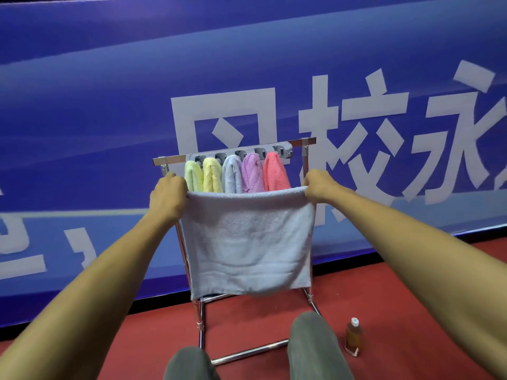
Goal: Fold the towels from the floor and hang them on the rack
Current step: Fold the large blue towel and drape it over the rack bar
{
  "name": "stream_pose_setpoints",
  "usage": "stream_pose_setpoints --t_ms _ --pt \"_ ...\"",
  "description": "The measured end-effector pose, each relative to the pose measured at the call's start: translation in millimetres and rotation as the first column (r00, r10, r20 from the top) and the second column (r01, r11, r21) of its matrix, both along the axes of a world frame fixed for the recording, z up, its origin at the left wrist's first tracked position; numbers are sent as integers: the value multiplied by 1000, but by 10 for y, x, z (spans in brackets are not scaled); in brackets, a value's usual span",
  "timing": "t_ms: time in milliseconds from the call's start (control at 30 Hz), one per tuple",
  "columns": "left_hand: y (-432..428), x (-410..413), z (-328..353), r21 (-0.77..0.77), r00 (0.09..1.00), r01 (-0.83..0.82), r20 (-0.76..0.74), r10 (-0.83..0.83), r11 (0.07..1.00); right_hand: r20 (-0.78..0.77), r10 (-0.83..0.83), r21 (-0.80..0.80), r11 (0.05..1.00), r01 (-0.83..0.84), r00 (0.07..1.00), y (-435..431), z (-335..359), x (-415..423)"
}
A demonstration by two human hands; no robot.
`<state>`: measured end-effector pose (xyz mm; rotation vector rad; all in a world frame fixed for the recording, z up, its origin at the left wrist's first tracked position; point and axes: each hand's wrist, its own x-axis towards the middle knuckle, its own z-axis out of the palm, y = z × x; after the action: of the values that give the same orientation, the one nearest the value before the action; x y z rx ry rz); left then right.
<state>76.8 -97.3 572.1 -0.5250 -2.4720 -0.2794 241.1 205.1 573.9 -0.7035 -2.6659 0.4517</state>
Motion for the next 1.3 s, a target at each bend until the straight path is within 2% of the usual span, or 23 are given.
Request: stream_pose_setpoints --t_ms 133,233,500,800,867,900,967,1000,1033,1067,1100,1133,1167,1200,1233,1300 --pt "31 50 43 -36 999 -41 -22 40 998 6 -51 350 936 45 999 -16 9 -25" --pt "37 71 53 -48 997 -81 -17 81 996 17 -101 502 861 79 995 -26 33 -55" --pt "57 95 -18 -74 996 -86 -15 85 994 76 -124 640 767 47 989 -2 37 -17" --pt "126 121 -67 64 997 -76 15 75 995 96 -120 571 820 44 988 66 -17 -43" --pt "124 109 -72 76 995 -102 10 102 992 63 -120 488 870 74 991 89 -37 -42" --pt "112 86 -84 87 994 -112 25 111 990 18 -127 378 919 111 992 108 -49 -45" --pt "66 21 -113 191 989 -117 109 97 975 -105 -192 -6 981 193 976 158 -46 -47" --pt "40 -6 -122 305 983 -106 174 54 947 -166 -245 -277 941 193 955 164 -31 -36" --pt "18 -13 -115 449 969 -101 248 -16 888 -213 -295 -567 814 128 931 169 -28 -34" --pt "6 -11 -104 605 943 -100 310 -119 790 -242 -320 -780 626 13 916 168 -36 -29" --pt "8 -2 -87 741 903 -120 358 -238 661 -255 -323 -870 489 -70 912 187 -75 -42" --pt "24 -14 -85 829 852 -156 388 -351 537 -259 -298 -885 455 -101 919 214 -121 -58" --pt "40 -3 -82 866 803 -181 404 -437 466 -253 -254 -861 499 -97 933 228 -160 -75" --pt "52 -17 -94 869 773 -175 412 -482 462 -226 -205 -825 561 -76 952 220 -190 -83" --pt "61 -38 -111 852 755 -161 432 -494 499 -191 -149 -777 627 -56 970 230 -221 -106" --pt "77 -65 -152 815 731 -171 482 -483 554 -104 -13 -760 646 -72 994 230 -233 -127"
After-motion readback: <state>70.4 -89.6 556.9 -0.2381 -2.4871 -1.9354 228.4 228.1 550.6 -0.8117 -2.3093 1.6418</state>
